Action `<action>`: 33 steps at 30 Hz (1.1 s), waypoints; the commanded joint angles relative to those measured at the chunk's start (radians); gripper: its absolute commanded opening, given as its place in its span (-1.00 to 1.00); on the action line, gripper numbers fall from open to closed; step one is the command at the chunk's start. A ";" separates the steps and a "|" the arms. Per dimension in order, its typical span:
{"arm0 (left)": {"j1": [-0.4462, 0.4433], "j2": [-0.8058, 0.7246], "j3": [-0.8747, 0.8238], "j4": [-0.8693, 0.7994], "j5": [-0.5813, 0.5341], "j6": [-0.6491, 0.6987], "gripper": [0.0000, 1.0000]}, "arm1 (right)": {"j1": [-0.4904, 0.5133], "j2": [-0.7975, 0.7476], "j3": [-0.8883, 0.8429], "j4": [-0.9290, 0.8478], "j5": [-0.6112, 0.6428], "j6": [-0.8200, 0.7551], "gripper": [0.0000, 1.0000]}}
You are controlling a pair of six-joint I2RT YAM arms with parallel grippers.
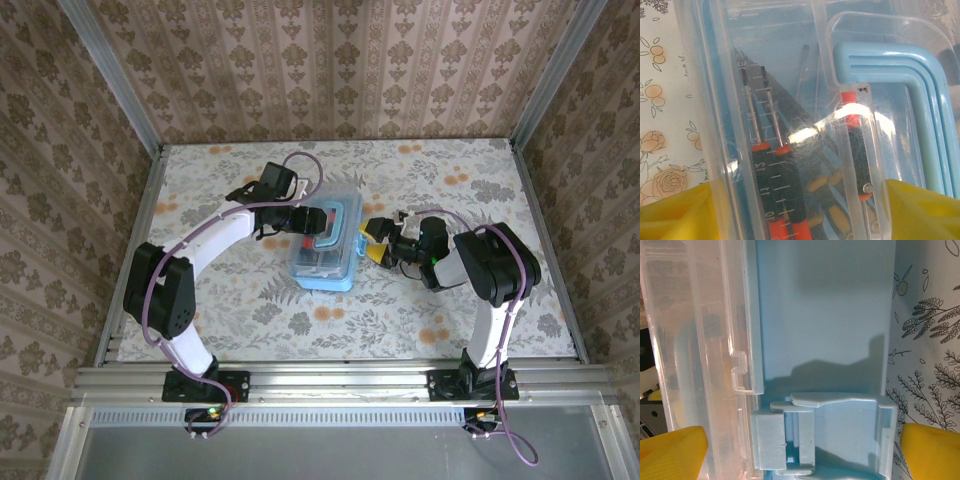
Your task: Pack the tool kit
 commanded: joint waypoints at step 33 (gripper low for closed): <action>0.011 0.048 -0.046 -0.089 -0.029 0.029 0.11 | 0.021 -0.040 -0.016 0.107 -0.035 0.076 1.00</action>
